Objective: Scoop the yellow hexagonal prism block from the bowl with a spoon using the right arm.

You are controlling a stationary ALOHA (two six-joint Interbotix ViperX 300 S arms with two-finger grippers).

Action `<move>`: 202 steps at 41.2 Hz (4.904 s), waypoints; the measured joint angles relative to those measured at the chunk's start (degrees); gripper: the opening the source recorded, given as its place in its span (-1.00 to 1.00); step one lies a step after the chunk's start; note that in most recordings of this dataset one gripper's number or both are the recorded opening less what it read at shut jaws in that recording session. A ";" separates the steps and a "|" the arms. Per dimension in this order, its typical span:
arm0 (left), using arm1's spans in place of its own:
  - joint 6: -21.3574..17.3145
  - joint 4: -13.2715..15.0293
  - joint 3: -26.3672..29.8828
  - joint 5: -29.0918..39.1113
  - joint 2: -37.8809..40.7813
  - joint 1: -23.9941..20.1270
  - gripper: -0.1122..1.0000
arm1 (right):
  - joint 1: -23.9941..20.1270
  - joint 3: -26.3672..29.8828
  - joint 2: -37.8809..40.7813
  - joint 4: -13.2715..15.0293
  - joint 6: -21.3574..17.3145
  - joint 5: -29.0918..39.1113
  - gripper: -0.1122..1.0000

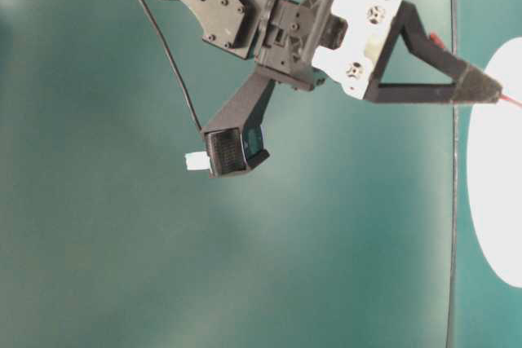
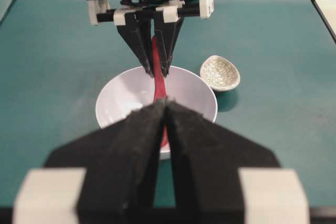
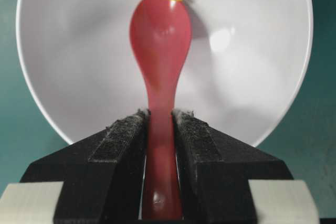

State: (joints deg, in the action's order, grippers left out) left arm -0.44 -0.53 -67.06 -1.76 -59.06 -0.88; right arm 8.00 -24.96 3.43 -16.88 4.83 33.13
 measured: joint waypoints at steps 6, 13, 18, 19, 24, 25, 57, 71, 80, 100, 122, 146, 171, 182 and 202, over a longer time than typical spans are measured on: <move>0.00 0.00 0.09 0.00 0.09 0.00 -0.66 | 0.00 0.00 0.00 0.00 -0.09 -1.93 -0.41; 0.00 0.00 0.09 0.00 0.09 -0.09 -0.66 | 0.00 -0.97 0.00 0.00 -0.18 -4.83 -0.41; 0.00 0.00 0.09 0.00 0.00 0.00 -0.66 | -0.09 -1.93 0.09 0.00 -0.26 -6.59 -0.41; 0.00 0.00 0.00 0.00 0.00 -0.09 -0.66 | -0.09 -2.11 0.09 0.00 -0.26 -6.86 -0.41; 0.00 0.00 0.00 0.09 0.09 0.00 -0.66 | -0.09 -2.64 0.09 0.09 -0.53 -6.86 -0.41; 0.00 0.00 0.09 0.00 0.09 -0.09 -0.66 | -0.09 -2.64 0.09 0.00 -0.53 -6.68 -0.41; 0.00 0.00 0.00 0.09 0.09 -0.09 -0.66 | -0.35 -4.31 -3.08 0.00 -0.62 -10.46 -0.41; 0.00 -0.09 0.09 0.00 0.09 0.00 -0.66 | -0.44 -4.48 -11.34 0.00 -0.53 -11.34 -0.41; 0.00 -0.09 0.09 0.00 0.09 0.00 -0.66 | -0.44 -5.01 -13.45 0.09 -0.53 -10.20 -0.41; 0.00 0.00 0.00 0.09 0.00 -0.09 -0.66 | 0.00 -4.13 -15.38 0.18 -0.62 5.10 -0.41; 0.00 -0.09 0.00 0.00 0.09 -0.09 -0.66 | 0.18 -1.41 -16.44 2.64 -6.42 19.78 -0.41; 0.00 -0.09 0.00 0.00 0.09 -0.09 -0.66 | 0.35 6.33 -10.55 6.94 -12.30 26.72 -0.41; 0.00 -0.09 0.09 0.00 0.09 -0.09 -0.66 | 0.35 12.13 -0.62 6.94 -12.22 31.29 -0.41; 0.00 -0.09 0.00 0.09 0.09 -0.09 -0.66 | 0.35 12.13 0.97 6.94 -12.04 30.06 -0.41; 0.00 0.00 0.09 0.00 0.00 0.00 -0.66 | 0.26 12.13 3.16 6.94 -11.60 28.39 -0.41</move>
State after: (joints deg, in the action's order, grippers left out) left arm -0.44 -0.53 -66.97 -1.76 -59.06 -0.88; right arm 8.26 -12.83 6.59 -9.93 -6.77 61.52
